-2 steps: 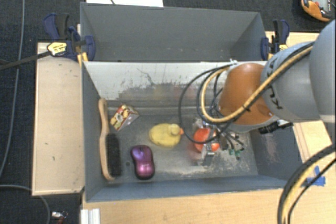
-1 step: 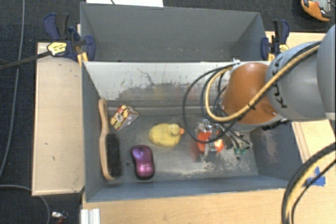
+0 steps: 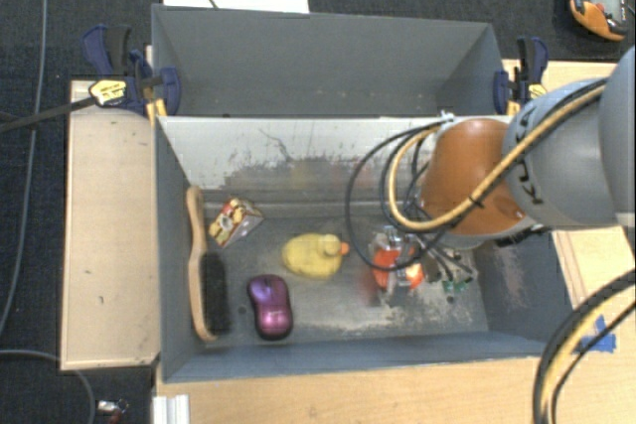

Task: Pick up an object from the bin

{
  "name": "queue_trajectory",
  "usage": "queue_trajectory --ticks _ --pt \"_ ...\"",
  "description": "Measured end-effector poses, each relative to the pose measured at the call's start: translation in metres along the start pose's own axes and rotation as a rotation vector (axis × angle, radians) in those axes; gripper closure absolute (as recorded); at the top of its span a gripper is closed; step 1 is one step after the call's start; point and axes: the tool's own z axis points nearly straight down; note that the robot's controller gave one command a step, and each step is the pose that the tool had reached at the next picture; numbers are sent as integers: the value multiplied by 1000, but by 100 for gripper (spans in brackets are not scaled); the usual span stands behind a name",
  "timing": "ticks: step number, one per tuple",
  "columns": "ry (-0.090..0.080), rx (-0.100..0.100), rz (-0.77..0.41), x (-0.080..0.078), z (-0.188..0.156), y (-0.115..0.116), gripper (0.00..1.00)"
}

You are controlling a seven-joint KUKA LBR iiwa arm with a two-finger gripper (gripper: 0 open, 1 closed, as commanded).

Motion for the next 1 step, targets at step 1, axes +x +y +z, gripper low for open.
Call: queue_trajectory --ticks 1 --pt "11 -1 0 3 -14 0 100"
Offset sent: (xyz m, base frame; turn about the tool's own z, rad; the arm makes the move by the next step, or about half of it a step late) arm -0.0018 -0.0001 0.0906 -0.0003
